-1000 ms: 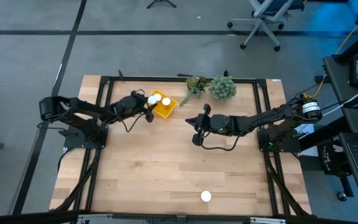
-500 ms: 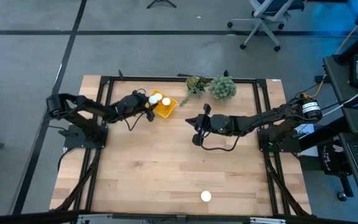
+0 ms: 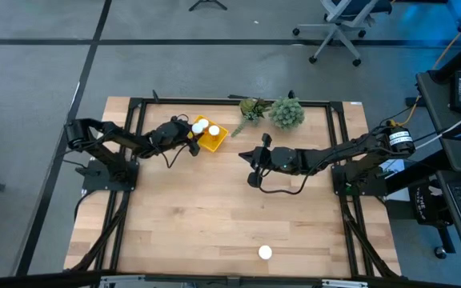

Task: Pick and place pill bottles into a basket
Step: Put the left orange pill bottle into the yellow bin

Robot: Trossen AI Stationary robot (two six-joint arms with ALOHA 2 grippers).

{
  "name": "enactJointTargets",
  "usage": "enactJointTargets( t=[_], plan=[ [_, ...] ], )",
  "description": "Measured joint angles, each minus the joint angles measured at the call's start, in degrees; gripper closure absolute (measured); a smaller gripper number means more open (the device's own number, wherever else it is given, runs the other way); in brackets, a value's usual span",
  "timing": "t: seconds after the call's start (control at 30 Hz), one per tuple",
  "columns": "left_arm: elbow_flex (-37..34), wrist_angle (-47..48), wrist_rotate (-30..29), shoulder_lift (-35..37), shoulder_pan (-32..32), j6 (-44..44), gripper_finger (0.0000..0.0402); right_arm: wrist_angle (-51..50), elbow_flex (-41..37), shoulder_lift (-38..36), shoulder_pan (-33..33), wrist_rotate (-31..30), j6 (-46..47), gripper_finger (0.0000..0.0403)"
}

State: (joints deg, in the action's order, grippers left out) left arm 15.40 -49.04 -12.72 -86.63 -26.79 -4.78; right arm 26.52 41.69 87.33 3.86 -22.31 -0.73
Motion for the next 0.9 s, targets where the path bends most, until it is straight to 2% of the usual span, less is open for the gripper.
enactJointTargets(
  t=[0.9],
  plan=[
    [0.0, 0.8, 0.9, 0.0, 0.0, -2.1, 0.0164, 0.0, 0.0, 0.0, 0.0, 0.0, -1.0, 0.0386]
  ],
)
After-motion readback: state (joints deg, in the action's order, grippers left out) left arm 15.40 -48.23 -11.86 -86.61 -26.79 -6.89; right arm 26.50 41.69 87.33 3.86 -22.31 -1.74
